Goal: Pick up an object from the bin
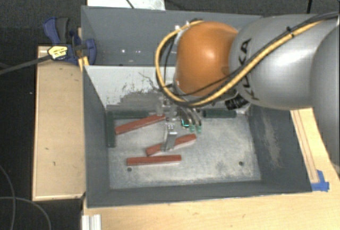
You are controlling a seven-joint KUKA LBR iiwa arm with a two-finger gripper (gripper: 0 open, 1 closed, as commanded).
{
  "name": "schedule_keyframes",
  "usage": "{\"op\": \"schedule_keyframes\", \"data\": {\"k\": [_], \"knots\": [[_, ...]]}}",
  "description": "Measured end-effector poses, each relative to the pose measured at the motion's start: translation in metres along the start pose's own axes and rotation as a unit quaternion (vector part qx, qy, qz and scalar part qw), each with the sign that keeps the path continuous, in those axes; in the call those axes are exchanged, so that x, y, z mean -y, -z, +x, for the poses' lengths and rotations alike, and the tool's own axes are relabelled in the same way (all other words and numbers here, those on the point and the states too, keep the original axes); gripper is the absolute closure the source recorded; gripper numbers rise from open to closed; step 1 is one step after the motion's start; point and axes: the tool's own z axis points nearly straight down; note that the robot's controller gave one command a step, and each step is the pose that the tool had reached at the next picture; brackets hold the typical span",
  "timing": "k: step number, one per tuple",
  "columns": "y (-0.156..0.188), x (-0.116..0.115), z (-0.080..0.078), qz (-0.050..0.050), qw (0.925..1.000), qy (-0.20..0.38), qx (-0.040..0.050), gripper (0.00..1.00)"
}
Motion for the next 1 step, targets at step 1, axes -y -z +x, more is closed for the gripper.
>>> {"op": "schedule_keyframes", "data": {"k": [1], "knots": [[-0.0451, 0.0292, 0.0120, -0.001, 1.0000, 0.006, 0.0034, 0.00]]}}
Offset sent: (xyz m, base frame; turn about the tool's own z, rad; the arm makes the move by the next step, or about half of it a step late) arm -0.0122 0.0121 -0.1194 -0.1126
